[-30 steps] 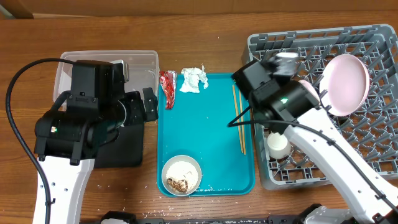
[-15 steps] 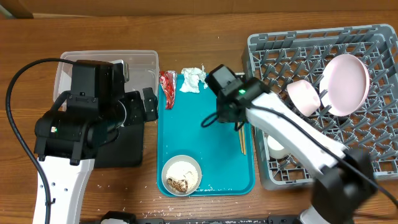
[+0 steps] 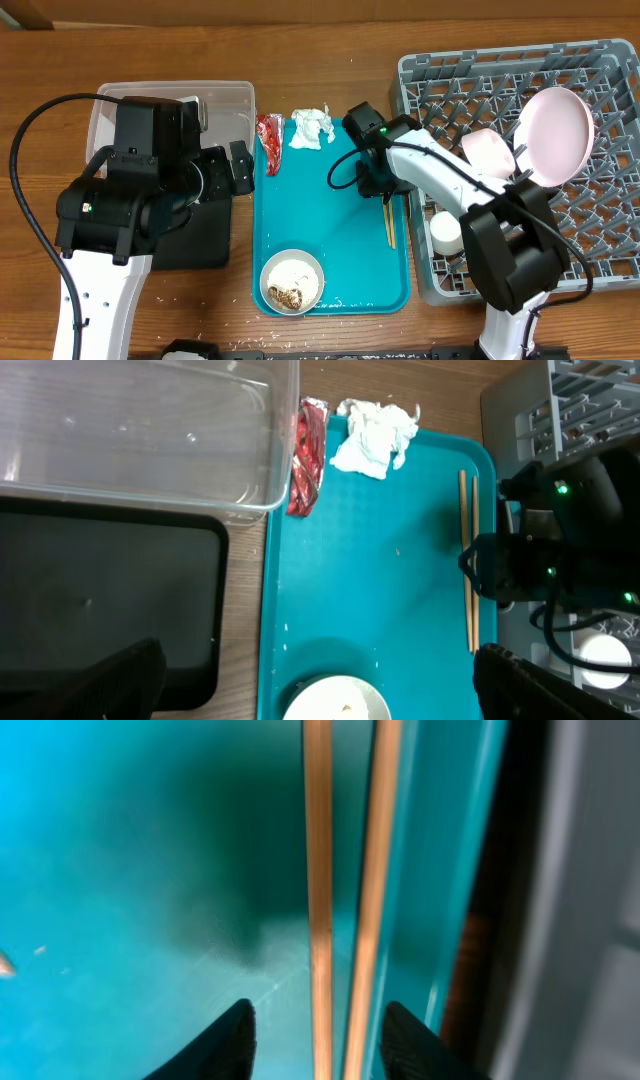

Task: Sort waste into correct bins and load items into the dishwasher

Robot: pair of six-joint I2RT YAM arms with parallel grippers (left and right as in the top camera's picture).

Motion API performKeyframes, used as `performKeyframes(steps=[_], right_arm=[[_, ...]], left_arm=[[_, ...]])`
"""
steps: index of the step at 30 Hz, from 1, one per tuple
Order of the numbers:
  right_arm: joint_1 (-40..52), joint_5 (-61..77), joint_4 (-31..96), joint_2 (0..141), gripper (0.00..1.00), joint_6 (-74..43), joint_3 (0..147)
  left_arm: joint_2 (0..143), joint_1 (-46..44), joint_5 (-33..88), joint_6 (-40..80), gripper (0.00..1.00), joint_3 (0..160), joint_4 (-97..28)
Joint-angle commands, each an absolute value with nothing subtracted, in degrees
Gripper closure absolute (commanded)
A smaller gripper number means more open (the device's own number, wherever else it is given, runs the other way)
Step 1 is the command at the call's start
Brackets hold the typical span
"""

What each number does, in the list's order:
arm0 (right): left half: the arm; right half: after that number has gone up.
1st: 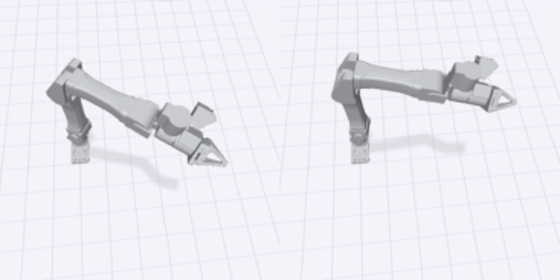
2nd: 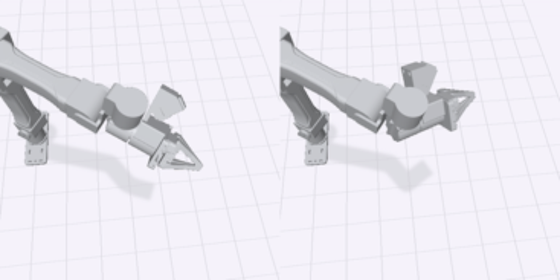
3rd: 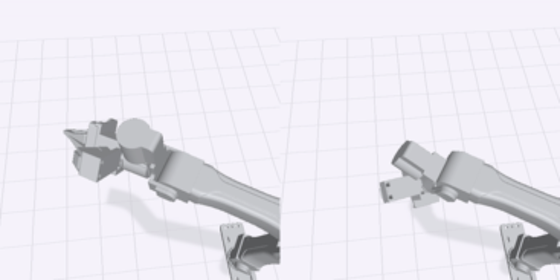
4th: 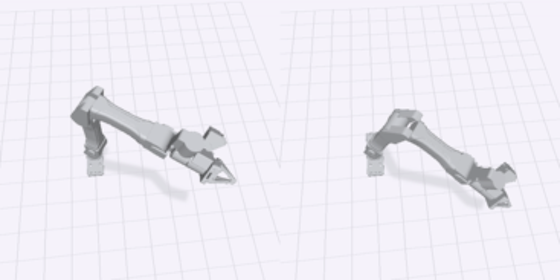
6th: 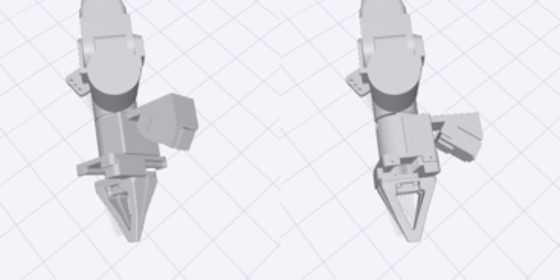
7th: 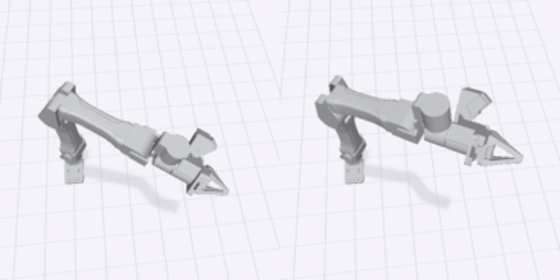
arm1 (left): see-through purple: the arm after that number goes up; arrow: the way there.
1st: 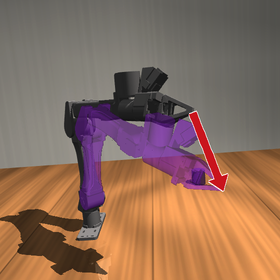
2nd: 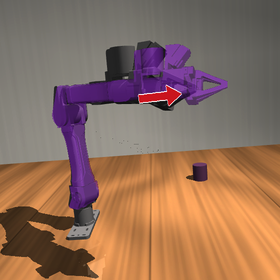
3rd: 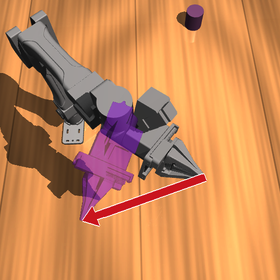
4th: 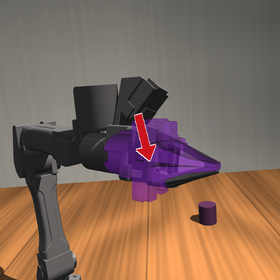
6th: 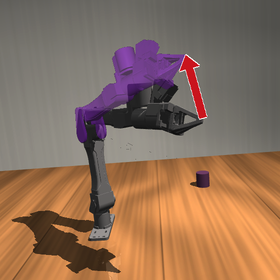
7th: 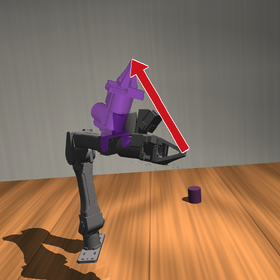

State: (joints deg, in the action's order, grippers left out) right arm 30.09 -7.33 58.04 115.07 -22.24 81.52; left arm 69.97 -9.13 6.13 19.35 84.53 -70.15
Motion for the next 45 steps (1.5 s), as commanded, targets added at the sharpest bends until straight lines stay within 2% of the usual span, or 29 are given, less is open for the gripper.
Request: performKeyframes(steps=[1, 6, 11, 13, 19, 26, 32, 39, 45], right_arm=[[30.4, -3.4, 57.5, 118.2, 0.63, -19.6, 81.4], [31.7, -3.3, 57.3, 119.5, 0.72, -19.2, 81.4], [32.7, -3.3, 57.3, 119.5, 0.73, -19.3, 81.4], [32.7, -3.3, 57.3, 119.5, 0.96, -19.7, 81.4], [32.7, -3.3, 60.6, 118.0, 0.96, -21.0, 83.7], [32.0, -3.9, 63.5, 106.3, 0.96, -20.8, 88.8], [27.1, -14.4, 60.8, 98.3, 0.96, -20.5, 89.4], [20.1, -15.0, 58.5, 101.8, 0.96, -12.3, 88.1], [17.5, -15.5, 58.2, 105.1, 0.96, -10.2, 87.9]], left_arm=[[70.1, -9.0, 5.5, 19.7, 0.0, 85.2, -70.1], [70.1, -9.0, 5.5, 19.7, 0.0, 85.2, -70.1], [70.1, -9.0, 5.5, 19.7, 0.0, 85.2, -70.1], [70.1, -9.0, 5.5, 19.7, 0.0, 85.2, -70.1], [70.1, -9.0, 5.5, 19.7, 0.0, 85.2, -70.1], [70.1, -9.0, 5.5, 19.7, 0.0, 85.2, -70.1], [70.1, -9.0, 5.5, 19.7, 0.0, 85.2, -70.1], [70.1, -9.0, 5.5, 19.7, 0.0, 85.2, -70.1], [70.1, -9.0, 5.5, 19.7, 0.0, 85.2, -70.1]])
